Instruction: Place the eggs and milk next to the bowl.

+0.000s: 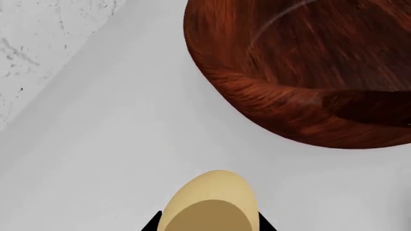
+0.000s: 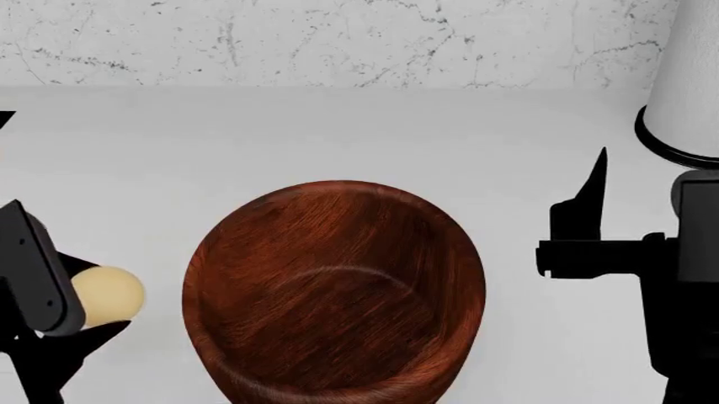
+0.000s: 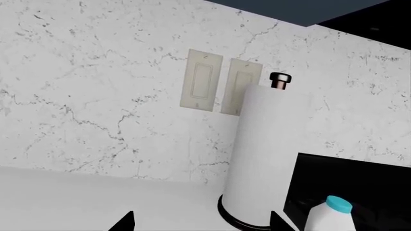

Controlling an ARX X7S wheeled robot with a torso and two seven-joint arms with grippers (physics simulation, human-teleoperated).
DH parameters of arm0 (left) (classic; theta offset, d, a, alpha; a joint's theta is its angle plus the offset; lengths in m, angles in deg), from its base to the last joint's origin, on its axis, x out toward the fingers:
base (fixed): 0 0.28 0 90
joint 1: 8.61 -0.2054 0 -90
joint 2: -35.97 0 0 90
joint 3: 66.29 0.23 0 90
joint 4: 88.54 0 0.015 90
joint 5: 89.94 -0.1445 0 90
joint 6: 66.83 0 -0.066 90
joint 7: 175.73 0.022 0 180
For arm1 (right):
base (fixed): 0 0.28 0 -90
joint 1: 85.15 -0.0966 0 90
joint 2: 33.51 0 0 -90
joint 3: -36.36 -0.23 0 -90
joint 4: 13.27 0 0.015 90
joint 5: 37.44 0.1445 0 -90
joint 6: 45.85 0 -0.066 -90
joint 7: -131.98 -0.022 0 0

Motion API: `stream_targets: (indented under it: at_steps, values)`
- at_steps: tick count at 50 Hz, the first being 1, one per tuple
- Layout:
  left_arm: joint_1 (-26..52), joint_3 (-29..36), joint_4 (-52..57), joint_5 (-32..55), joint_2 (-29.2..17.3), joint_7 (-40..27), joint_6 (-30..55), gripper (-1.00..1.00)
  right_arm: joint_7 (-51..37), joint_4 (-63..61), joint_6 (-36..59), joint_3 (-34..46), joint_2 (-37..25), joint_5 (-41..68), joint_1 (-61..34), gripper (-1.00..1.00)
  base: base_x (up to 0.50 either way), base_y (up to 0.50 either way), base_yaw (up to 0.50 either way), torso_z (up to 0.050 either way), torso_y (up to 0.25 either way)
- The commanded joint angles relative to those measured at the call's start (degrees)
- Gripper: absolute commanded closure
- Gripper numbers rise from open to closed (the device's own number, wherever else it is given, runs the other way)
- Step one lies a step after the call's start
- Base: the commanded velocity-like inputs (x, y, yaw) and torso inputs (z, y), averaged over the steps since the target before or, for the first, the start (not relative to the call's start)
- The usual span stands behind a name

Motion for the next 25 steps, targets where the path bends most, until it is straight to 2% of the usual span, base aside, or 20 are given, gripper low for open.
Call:
stream_targets:
  at_steps: [1, 25]
  values:
    - [0.0, 1.0, -1.5, 0.1, 1.4, -0.3, -0.7, 1.00, -0.2, 0.1, 0.0, 0.2, 0.0, 0.0, 0.1, -1.00, 0.00, 0.00, 0.00, 0.000, 0.000]
    - [-0.9, 3.5, -3.2, -1.0, 3.5, 0.3, -2.1, 1.00, -0.3, 0.5, -0.1, 0.3, -0.1, 0.1, -0.4, -1.00, 0.00, 0.00, 0.00, 0.000, 0.000]
